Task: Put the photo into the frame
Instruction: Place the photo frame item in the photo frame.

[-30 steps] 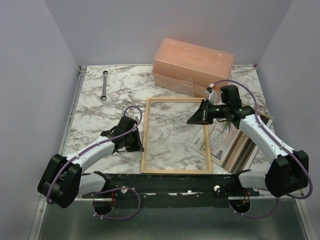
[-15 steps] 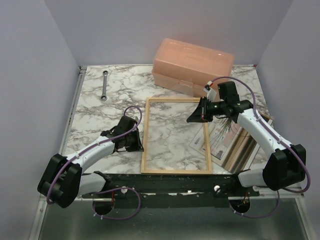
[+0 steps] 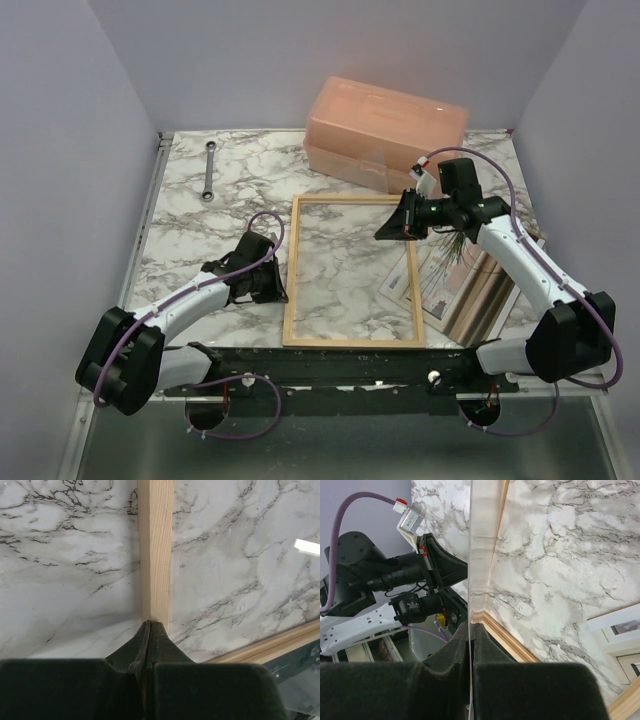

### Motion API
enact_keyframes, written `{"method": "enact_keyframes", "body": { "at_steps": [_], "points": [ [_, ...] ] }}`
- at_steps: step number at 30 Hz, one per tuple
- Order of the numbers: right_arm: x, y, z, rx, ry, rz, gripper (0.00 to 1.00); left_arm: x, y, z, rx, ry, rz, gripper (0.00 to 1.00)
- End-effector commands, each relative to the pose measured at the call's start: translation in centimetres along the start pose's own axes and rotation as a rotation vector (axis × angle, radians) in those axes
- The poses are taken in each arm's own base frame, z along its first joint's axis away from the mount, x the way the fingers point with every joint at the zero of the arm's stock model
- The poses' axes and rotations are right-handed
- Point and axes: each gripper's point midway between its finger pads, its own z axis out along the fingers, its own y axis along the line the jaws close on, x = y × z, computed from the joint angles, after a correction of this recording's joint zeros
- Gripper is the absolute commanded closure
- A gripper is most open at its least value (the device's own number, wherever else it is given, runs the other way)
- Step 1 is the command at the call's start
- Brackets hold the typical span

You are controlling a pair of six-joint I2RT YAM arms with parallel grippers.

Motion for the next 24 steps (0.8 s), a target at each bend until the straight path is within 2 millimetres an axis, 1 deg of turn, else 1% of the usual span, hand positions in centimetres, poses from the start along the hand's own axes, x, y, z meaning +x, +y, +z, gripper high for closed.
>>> {"method": "enact_keyframes", "body": {
  "at_steps": [1, 5, 10, 14, 20, 24],
  "points": [
    [-0.2, 0.6, -0.2, -0.016, -0.002, -0.036, 1.0, 2.7, 3.1, 0.7, -0.114, 0.085, -0.003, 1.0],
    [-0.2, 0.6, 0.1, -0.021, -0.001, -0.026, 1.0, 2.7, 3.1, 0.8, -0.116, 0.088, -0.004, 1.0],
    [-0.2, 1.3, 0.0, -0.058, -0.012, -0.001, 1.0, 2.7, 3.2, 0.8, -0.118, 0.088, -0.005, 1.0],
    [0.4, 1.4, 0.0, -0.088, -0.016, 0.021, 1.0, 2.7, 3.2, 0.8, -0.119, 0.087, -0.004, 1.0],
    [2.0, 0.8, 0.3, -0.111, -0.002, 0.061, 1.0, 2.7, 3.2, 0.9, -0.124, 0.092, -0.004, 1.0],
    [2.0, 0.7, 0.0, -0.099, -0.017, 0.054, 1.0, 2.7, 3.3, 0.9, -0.126, 0.094, -0.004, 1.0]
  ]
}}
